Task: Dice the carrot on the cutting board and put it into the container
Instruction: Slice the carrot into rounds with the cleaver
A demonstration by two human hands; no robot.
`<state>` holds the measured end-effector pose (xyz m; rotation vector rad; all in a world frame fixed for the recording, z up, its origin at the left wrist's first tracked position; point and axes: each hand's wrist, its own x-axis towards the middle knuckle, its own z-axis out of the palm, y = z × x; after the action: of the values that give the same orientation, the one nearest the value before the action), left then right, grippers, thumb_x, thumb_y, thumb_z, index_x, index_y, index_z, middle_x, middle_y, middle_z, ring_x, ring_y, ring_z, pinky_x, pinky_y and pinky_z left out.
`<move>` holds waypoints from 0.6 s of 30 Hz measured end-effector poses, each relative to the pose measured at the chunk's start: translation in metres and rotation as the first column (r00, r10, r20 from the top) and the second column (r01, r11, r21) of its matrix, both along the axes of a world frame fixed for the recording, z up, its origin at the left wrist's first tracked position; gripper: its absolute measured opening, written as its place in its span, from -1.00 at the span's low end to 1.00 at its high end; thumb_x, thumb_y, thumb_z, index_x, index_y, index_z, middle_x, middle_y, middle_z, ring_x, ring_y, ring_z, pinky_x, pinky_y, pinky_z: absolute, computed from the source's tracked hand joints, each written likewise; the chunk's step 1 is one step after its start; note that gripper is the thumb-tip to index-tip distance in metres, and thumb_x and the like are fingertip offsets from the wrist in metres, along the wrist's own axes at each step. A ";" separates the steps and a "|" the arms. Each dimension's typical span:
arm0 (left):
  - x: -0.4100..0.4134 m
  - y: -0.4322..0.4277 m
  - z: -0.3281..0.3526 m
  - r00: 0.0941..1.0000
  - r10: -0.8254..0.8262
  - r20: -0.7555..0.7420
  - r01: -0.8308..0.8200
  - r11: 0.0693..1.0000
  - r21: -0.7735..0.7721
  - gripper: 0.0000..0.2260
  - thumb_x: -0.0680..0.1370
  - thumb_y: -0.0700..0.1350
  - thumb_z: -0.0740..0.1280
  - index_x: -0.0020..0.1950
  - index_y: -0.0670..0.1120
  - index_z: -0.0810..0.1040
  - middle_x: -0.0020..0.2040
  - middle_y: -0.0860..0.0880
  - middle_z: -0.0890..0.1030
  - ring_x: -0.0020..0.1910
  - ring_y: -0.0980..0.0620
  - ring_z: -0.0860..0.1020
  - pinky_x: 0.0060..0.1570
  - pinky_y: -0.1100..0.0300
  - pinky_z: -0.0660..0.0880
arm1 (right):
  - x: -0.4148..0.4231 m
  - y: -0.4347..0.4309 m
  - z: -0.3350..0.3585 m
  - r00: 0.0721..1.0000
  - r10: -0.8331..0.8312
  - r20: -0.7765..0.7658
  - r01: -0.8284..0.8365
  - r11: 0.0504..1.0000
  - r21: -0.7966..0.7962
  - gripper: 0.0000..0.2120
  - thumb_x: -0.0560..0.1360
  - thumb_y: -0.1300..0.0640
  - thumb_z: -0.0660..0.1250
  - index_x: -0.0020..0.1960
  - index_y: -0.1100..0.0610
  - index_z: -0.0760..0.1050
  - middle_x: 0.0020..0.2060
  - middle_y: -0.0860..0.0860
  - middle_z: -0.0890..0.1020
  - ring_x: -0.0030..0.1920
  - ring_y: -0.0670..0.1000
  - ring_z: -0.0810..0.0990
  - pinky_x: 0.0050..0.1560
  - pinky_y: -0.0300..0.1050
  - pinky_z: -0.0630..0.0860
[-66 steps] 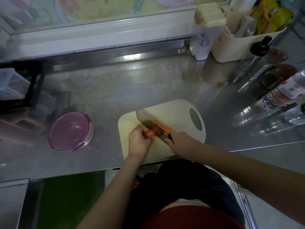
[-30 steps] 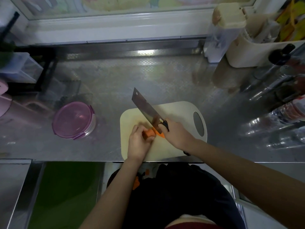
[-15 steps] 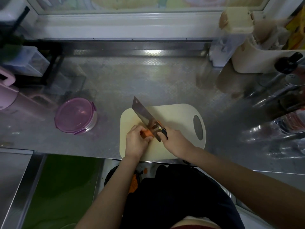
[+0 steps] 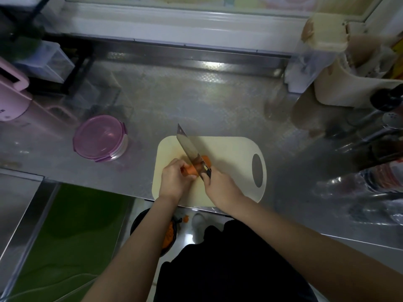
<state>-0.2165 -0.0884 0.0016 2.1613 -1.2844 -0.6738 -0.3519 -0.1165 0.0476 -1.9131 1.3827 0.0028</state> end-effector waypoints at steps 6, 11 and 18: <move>0.000 0.001 0.000 1.000 0.006 -0.022 -0.006 1.000 -0.009 -0.82 0.28 -0.27 0.52 -0.25 -0.21 0.54 -0.26 -0.02 0.46 -0.27 -0.01 0.44 -0.29 0.32 0.24 | 0.007 0.001 -0.002 0.999 0.037 -0.030 -0.038 0.999 -0.035 -0.67 0.62 0.05 0.07 0.25 0.27 0.30 0.12 0.26 0.53 0.11 0.27 0.53 -0.04 -0.02 0.44; 0.000 0.004 -0.003 1.000 0.012 -0.012 -0.013 0.999 -0.041 -0.82 0.28 -0.27 0.52 -0.20 -0.22 0.57 -0.22 -0.08 0.51 -0.25 -0.03 0.47 -0.26 0.30 0.30 | 0.009 -0.002 -0.006 0.999 0.038 -0.026 -0.039 0.998 -0.048 -0.68 0.62 0.06 0.08 0.25 0.27 0.30 0.10 0.26 0.55 0.09 0.26 0.55 -0.06 -0.04 0.45; -0.001 0.003 0.001 0.999 -0.012 0.047 0.014 0.999 -0.036 -0.87 0.33 -0.31 0.47 -0.16 -0.24 0.60 -0.16 -0.15 0.57 -0.24 0.00 0.45 -0.24 0.39 0.24 | 0.020 -0.010 -0.009 0.999 0.017 0.048 -0.019 0.999 0.031 -0.70 0.60 0.10 0.12 0.24 0.26 0.30 0.04 0.28 0.58 0.06 0.29 0.56 -0.07 -0.01 0.46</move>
<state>-0.2170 -0.0849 0.0028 2.1530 -1.3263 -0.6033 -0.3320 -0.1262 0.0386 -1.8880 1.3267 -0.0121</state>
